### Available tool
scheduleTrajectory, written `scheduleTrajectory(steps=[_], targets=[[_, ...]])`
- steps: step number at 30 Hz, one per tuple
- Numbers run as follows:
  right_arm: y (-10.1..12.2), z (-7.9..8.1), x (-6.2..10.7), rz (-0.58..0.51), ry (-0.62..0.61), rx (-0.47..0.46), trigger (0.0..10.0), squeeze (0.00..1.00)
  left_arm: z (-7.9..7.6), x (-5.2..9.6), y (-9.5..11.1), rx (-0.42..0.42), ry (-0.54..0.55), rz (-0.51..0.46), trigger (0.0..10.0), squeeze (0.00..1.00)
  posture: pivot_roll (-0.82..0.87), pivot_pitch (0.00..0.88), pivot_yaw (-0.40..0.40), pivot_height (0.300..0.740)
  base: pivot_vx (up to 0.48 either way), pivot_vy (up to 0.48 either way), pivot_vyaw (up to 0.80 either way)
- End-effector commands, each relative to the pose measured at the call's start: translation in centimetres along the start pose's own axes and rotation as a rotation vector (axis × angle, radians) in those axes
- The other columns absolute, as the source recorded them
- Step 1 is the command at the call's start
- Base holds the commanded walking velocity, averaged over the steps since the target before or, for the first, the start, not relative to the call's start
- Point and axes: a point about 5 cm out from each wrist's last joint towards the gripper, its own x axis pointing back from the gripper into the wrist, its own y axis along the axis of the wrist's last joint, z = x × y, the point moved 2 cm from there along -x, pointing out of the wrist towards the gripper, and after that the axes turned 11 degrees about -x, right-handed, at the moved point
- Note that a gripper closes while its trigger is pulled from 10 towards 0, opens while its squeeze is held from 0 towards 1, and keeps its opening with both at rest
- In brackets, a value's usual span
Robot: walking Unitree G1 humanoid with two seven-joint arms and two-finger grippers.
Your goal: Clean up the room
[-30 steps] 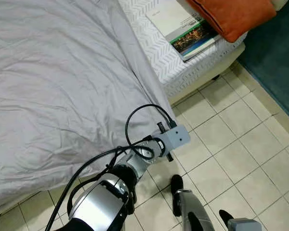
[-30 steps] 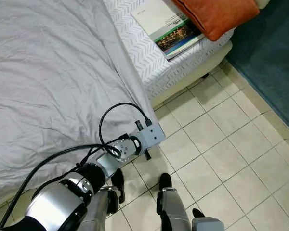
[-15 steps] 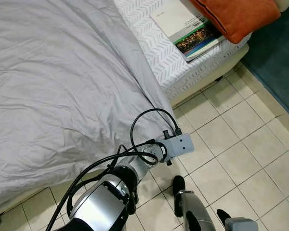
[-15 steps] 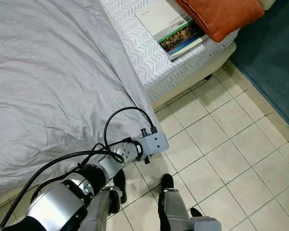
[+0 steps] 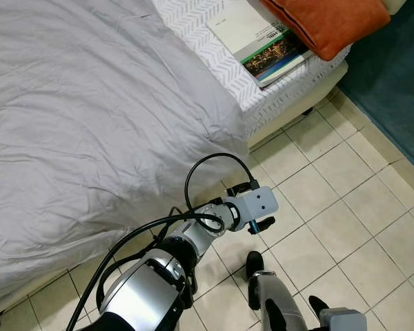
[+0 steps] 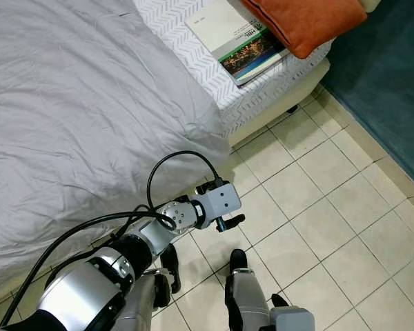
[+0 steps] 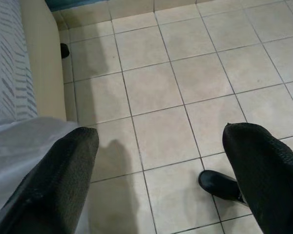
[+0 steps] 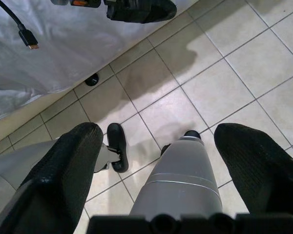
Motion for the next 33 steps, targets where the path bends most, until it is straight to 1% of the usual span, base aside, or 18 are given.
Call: scheduleTrajectory(steps=[1,33], targets=[[-1.20,-0.39,0.44,0.058,-0.023,0.000,10.0,0.00,-5.84,-3.26,9.40,0.057,-0.136,-0.238,10.0,1.00,-0.30,0.601,0.089,0.740,0.000,0.000,0.00],[-1.20,-0.39,0.44,0.058,-0.023,0.000,10.0,0.00,-5.84,-3.26,9.40,0.057,-0.136,-0.238,10.0,1.00,-0.30,0.601,0.089,0.740,0.000,0.000,0.00]])
